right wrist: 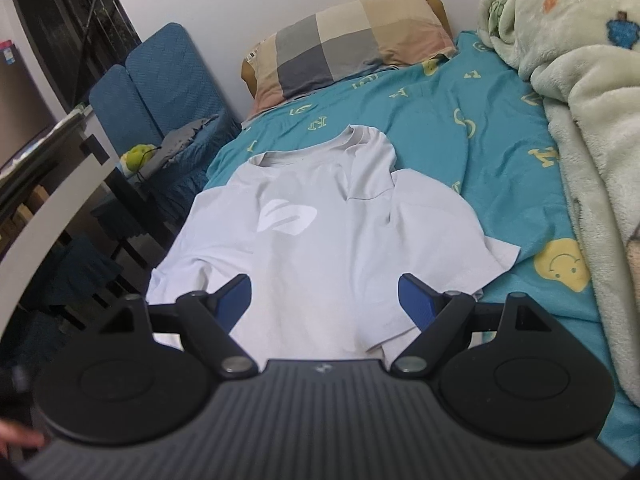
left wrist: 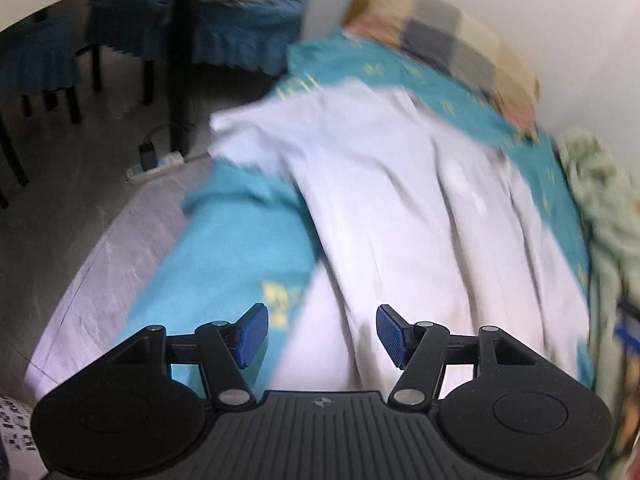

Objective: Fold clothes

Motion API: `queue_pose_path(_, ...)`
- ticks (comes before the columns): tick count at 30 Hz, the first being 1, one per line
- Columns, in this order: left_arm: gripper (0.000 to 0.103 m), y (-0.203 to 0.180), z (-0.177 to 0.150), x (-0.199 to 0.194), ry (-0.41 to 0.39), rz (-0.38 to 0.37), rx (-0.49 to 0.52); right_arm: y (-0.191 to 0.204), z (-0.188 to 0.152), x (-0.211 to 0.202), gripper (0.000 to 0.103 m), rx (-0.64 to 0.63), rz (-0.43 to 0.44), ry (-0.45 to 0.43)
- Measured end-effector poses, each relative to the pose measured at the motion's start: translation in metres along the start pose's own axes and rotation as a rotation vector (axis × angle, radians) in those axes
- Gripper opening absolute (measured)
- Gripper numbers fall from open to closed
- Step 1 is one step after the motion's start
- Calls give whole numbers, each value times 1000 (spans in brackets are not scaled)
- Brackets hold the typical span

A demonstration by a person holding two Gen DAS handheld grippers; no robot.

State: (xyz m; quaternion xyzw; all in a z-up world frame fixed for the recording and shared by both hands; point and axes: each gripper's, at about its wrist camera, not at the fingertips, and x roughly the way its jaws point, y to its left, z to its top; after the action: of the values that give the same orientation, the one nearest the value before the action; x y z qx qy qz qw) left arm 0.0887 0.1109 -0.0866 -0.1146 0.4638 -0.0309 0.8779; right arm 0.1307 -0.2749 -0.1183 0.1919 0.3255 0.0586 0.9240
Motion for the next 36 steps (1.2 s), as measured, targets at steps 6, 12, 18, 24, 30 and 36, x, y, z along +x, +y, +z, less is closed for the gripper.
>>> queue_pose_path(6, 56, -27, -15, 18, 9, -3, 120, 0, -5, -4, 82, -23, -31, 3)
queue_pose_path(12, 1, -6, 3, 19, 30, -65, 72, -4, -6, -2, 82, -3, -33, 20)
queue_pose_path(18, 1, 53, 43, -8, -2, 119, -10, -9, -6, 2, 82, 28, -30, 40)
queue_pose_path(24, 7, 104, 54, 18, 97, 227, -55, -13, -6, 4, 82, 49, -25, 54)
queue_pose_path(30, 43, 89, 47, -3, 143, 195, -28, -12, -5, 1, 82, 51, -19, 50)
queue_pose_path(36, 62, 27, 13, -30, 195, 88, 109, -10, -3, 0, 82, 54, -9, 51)
